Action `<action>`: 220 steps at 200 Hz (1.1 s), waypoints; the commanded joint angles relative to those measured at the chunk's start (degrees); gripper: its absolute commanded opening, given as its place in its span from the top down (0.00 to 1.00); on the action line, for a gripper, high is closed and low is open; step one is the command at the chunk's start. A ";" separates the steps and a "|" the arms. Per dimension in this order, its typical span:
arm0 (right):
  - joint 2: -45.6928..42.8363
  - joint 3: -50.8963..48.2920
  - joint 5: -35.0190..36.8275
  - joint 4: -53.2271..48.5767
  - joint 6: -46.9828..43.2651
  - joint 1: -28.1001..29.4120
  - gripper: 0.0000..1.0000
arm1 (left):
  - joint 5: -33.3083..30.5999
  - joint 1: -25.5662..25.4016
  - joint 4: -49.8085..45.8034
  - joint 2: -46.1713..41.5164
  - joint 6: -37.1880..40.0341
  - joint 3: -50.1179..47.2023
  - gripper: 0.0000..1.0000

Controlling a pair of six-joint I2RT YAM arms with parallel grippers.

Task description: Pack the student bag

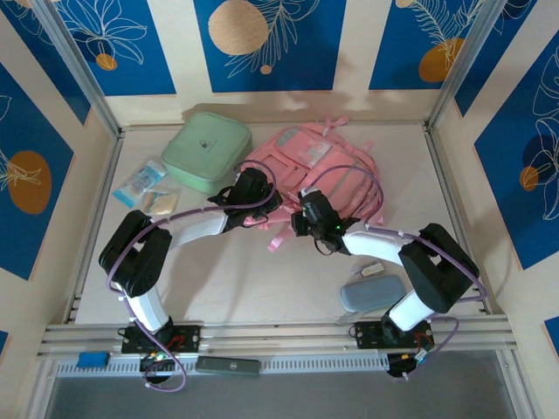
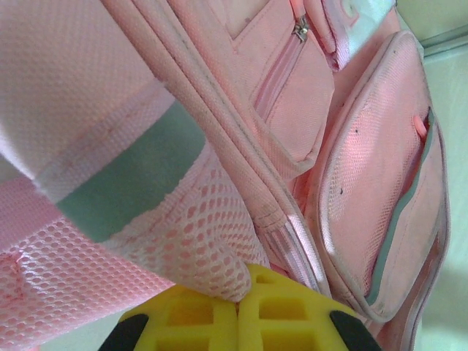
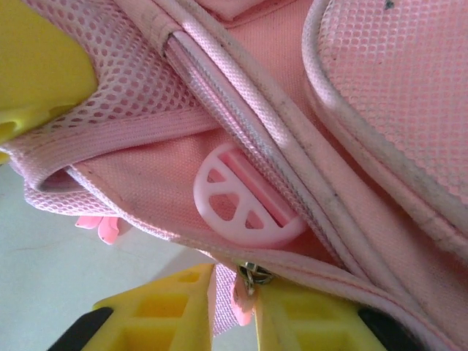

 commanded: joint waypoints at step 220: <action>-7.27 4.52 -0.46 -28.79 5.62 -7.65 0.91 | 5.40 5.21 1.00 0.51 4.32 4.89 1.00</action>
